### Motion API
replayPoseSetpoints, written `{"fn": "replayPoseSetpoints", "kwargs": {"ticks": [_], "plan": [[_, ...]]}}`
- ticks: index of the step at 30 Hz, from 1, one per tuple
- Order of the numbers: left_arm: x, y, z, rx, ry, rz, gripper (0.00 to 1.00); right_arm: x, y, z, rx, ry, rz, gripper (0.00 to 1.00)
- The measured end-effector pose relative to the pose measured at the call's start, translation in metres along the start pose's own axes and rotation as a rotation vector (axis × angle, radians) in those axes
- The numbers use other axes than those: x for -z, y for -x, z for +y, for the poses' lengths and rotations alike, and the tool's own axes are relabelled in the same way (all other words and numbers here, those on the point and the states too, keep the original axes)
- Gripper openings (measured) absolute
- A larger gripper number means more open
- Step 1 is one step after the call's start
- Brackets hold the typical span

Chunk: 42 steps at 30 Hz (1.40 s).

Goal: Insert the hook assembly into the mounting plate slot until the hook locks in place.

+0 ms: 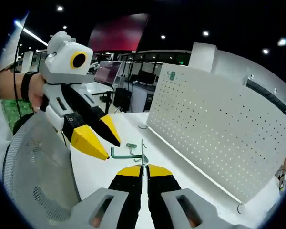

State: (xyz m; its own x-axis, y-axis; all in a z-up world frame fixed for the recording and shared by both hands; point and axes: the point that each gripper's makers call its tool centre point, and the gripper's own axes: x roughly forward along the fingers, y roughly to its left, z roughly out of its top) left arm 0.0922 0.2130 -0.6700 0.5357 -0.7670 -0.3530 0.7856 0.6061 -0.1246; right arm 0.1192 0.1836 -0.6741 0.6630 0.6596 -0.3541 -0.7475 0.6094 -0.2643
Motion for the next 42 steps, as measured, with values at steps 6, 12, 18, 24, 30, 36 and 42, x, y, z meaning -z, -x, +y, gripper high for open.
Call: {"fn": "replayPoseSetpoints", "kwargs": {"ticks": [6,12,18,24,30,36,42], "plan": [[-0.003,-0.002,-0.001,-0.001,0.078,-0.037,0.18,-0.006,-0.001,0.003,-0.005,-0.059,-0.041,0.02],[-0.013,-0.002,-0.003,0.025,0.166,-0.100,0.16,-0.013,0.002,-0.001,-0.001,-0.136,-0.096,0.02],[-0.022,-0.001,0.000,0.025,0.277,-0.178,0.08,-0.017,0.003,-0.003,0.000,-0.200,-0.133,0.02],[-0.026,-0.002,-0.002,0.037,0.312,-0.204,0.05,-0.019,0.004,-0.004,0.001,-0.252,-0.165,0.02],[-0.029,-0.002,-0.001,0.045,0.381,-0.237,0.04,-0.023,0.004,-0.004,-0.004,-0.280,-0.188,0.02],[-0.030,-0.003,-0.002,0.043,0.414,-0.259,0.04,-0.026,0.003,0.000,-0.017,-0.288,-0.203,0.02],[-0.026,-0.003,-0.003,0.063,0.429,-0.232,0.04,-0.026,0.003,0.002,-0.025,-0.249,-0.203,0.02]]}}
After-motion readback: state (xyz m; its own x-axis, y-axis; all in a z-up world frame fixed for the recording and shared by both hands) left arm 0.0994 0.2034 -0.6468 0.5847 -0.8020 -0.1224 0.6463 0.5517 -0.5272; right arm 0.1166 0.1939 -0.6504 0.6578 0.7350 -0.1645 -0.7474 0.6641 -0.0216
